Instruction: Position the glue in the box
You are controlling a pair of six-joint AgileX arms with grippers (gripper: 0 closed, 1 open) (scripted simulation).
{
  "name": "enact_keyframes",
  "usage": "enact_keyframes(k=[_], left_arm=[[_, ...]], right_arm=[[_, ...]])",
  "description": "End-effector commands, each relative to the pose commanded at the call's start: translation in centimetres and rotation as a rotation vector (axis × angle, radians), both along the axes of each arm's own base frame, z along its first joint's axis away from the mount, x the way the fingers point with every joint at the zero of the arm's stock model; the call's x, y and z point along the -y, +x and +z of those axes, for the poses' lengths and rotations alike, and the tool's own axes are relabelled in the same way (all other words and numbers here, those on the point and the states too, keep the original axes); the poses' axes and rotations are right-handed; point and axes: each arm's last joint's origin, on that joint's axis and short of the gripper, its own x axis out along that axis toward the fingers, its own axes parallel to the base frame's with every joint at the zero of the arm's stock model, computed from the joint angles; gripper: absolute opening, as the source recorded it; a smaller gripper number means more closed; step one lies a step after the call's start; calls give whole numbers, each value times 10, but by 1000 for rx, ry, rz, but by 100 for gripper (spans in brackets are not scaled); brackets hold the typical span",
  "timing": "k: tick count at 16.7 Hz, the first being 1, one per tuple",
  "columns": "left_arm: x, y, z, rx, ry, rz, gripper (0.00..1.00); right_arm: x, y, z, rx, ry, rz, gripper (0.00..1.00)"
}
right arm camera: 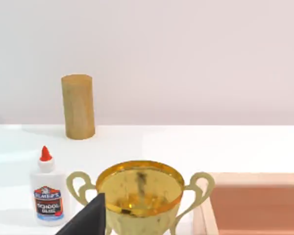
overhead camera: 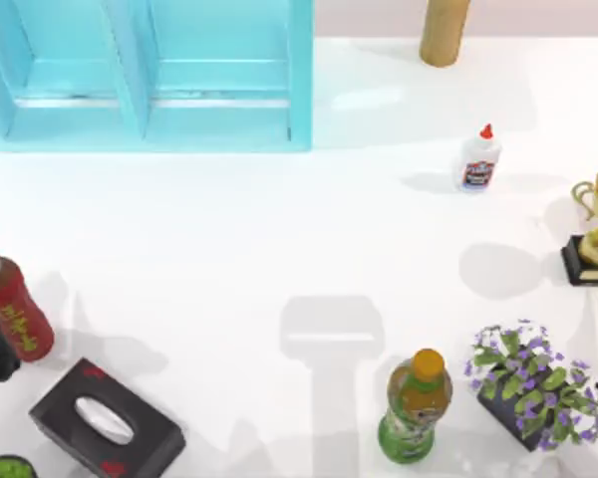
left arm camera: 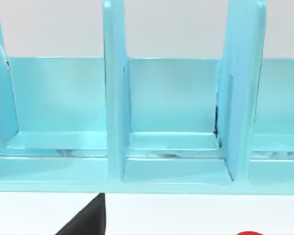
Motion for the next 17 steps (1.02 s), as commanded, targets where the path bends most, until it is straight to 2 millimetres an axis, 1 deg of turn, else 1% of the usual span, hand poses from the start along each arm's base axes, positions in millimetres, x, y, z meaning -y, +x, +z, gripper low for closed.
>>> enact_keyframes(k=[3,5,6,8,10,12,14,15,16,17], left_arm=[[0,0,0,0,0,0,100],[0,0,0,0,0,0,100],[0,0,0,0,0,0,100],[0,0,0,0,0,0,100],[0,0,0,0,0,0,100],[0,0,0,0,0,0,100],[0,0,0,0,0,0,100],[0,0,0,0,0,0,100],[0,0,0,0,0,0,100],[0,0,0,0,0,0,100]], right_arm=[[0,0,3,-3,3,2,100],[-1,1,15,-18,17,10,100],[-2,2,25,-30,27,15,100],[-4,7,51,-61,52,26,100],[-8,19,82,-111,79,36,100],[-15,44,111,-185,104,46,100],[-26,81,132,-280,121,53,100],[-33,104,137,-337,126,55,100],[-42,128,137,-398,127,55,100],[-53,153,133,-462,125,53,100]])
